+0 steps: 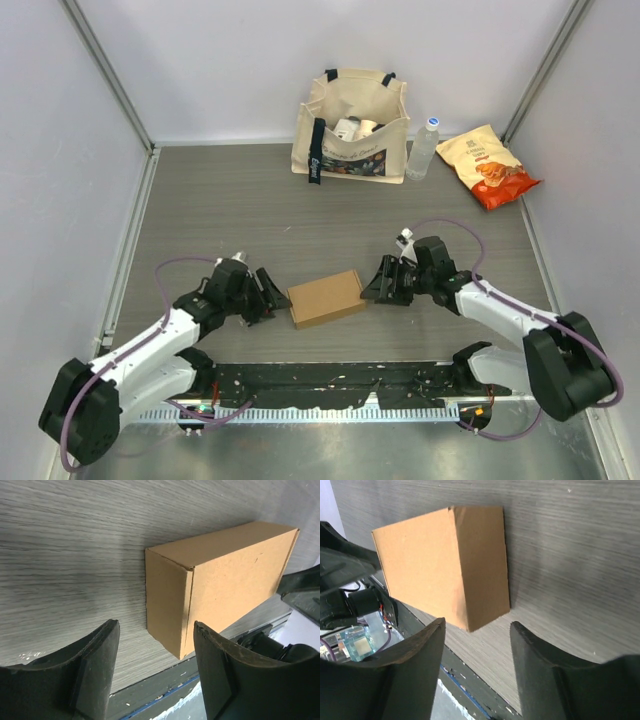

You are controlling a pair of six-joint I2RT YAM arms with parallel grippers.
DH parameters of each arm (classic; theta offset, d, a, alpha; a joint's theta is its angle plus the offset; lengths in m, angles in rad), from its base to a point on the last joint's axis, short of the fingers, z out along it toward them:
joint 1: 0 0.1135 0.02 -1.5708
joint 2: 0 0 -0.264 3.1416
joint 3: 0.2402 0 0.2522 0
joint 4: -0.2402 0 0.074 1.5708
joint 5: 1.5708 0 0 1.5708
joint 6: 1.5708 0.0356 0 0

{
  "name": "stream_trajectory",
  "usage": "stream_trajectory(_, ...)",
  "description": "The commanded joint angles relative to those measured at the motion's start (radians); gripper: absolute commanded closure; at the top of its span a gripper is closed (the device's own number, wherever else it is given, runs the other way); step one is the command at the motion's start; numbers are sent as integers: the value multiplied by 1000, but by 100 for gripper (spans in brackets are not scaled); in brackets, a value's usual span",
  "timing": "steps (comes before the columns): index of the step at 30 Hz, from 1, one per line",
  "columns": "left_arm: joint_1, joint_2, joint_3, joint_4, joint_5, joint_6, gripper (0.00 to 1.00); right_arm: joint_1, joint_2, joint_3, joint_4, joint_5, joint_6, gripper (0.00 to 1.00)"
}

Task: Fold the paper box

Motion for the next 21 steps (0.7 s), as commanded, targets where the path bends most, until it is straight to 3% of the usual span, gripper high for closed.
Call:
stream_trajectory(1, -73, 60, 2, 220, -105, -73, 38, 9, 82, 43, 173, -15, -43, 46)
stream_trajectory(3, -93, 103, 6, 264, -130, -67, 41, 26, 108, 29, 219, -21, -23, 52)
stream_trajectory(11, -127, 439, 130, 430, -87, -33, 63, 49, 96, 21, 218, 132, 26, 56)
stream_trajectory(15, -186, 596, 247, 531, -55, -47, 70, 9, 16, 23, 42, 401, 150, 58)
stream_trajectory(21, -308, 924, 495, 683, 26, -122, 71, -159, -108, 17, -113, 520, 279, 56)
